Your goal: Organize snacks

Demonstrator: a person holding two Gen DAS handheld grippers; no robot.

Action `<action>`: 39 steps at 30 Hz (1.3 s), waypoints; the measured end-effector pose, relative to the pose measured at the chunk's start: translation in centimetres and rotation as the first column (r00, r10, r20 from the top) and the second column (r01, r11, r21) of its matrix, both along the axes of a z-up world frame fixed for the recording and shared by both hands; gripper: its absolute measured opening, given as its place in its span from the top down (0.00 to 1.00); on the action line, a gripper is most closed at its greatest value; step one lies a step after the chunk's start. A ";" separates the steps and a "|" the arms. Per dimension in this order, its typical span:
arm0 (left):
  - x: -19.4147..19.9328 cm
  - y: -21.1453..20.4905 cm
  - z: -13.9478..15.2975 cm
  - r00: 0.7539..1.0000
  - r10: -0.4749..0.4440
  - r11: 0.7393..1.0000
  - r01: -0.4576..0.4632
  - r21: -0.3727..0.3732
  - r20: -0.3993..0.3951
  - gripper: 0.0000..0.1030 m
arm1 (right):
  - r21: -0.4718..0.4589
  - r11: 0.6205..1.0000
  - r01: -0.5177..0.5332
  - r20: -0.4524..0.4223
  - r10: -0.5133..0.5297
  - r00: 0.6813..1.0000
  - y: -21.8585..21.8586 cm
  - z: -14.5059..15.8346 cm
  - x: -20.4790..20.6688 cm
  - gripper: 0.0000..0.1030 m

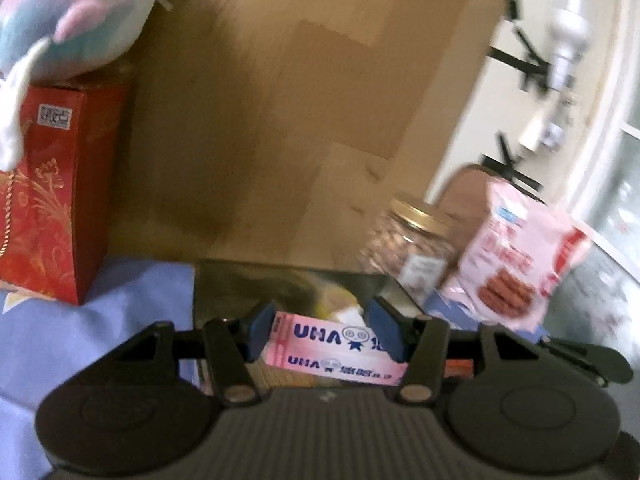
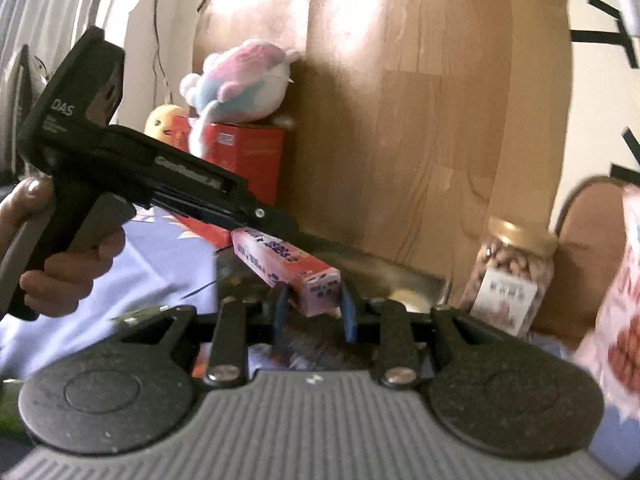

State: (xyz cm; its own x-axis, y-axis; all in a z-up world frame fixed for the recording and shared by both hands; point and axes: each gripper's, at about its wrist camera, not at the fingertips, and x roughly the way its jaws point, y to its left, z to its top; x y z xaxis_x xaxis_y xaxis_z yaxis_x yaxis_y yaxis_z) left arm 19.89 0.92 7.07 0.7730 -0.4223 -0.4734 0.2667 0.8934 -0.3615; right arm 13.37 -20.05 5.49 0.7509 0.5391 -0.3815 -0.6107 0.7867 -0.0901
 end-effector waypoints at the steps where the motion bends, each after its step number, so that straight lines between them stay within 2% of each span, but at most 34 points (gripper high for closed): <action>1: 1.1 0.0 -0.3 1.000 0.014 1.000 -0.014 -0.003 -0.008 0.50 | -0.013 1.000 0.002 -0.003 -0.002 1.000 0.3 -0.2 1.0 0.70; 6: 3.9 -0.1 -1.8 0.997 0.061 0.998 -0.059 0.026 -0.052 0.49 | -0.072 0.996 0.049 -0.039 -0.052 0.998 1.7 -1.8 4.2 0.68; 9: 2.9 0.7 -1.7 0.998 0.037 0.999 -0.037 -0.003 -0.042 0.47 | -0.035 0.997 0.071 -0.036 -0.072 0.997 1.4 -2.1 3.7 0.64; 14: -1.9 3.8 -0.5 1.000 0.010 0.998 -0.010 -0.060 -0.005 0.47 | 0.063 0.994 0.094 -0.050 -0.091 0.995 -0.7 -1.9 1.0 0.58; 16: -4.4 5.6 -0.8 1.000 0.011 0.996 -0.012 -0.088 -0.015 0.47 | 0.116 0.990 0.082 -0.122 -0.067 0.990 -1.9 -2.5 -0.4 0.51; 18: -7.0 7.2 -1.5 0.999 0.020 0.994 -0.023 -0.103 -0.028 0.47 | 0.141 0.988 0.067 -0.203 -0.037 0.979 -2.5 -3.5 -1.5 0.49; 20: -9.3 8.5 -2.6 0.998 0.021 0.992 -0.028 -0.123 -0.060 0.47 | 0.153 0.987 0.055 -0.268 -0.012 0.963 -2.8 -4.6 -2.6 0.45; 23: -12.0 9.6 -4.3 0.993 0.026 0.990 -0.041 -0.134 -0.112 0.47 | 0.122 0.991 0.052 -0.302 -0.013 0.953 -2.2 -5.8 -4.0 0.38; 25: -13.4 10.1 -5.3 0.991 0.033 0.989 -0.052 -0.140 -0.133 0.47 | 0.126 0.990 0.065 -0.339 -0.019 0.941 -1.8 -6.3 -4.3 0.36; 27: -14.4 10.6 -5.9 0.988 0.048 0.987 -0.069 -0.147 -0.146 0.47 | 0.137 0.988 0.070 -0.336 -0.020 0.942 -1.3 -6.0 -4.7 0.35; 31: -14.6 11.9 -6.8 0.979 0.091 0.978 -0.122 -0.167 -0.182 0.47 | 0.153 0.988 -0.036 -0.304 0.081 0.949 1.4 -4.5 -4.5 0.36; 35: -14.9 12.4 -7.7 0.975 0.099 0.973 -0.137 -0.187 -0.200 0.47 | 0.204 0.977 -0.062 -0.424 0.145 0.894 4.3 -4.6 -1.7 0.37; 37: -15.0 12.5 -8.1 0.973 0.108 0.973 -0.146 -0.178 -0.206 0.47 | 0.231 0.972 -0.042 -0.484 0.153 0.861 5.4 -5.1 -0.2 0.41; 39: -14.7 12.8 -8.3 0.968 0.138 0.971 -0.174 -0.162 -0.210 0.47 | 0.215 0.976 -0.011 -0.514 0.122 0.849 6.4 -5.7 1.0 0.41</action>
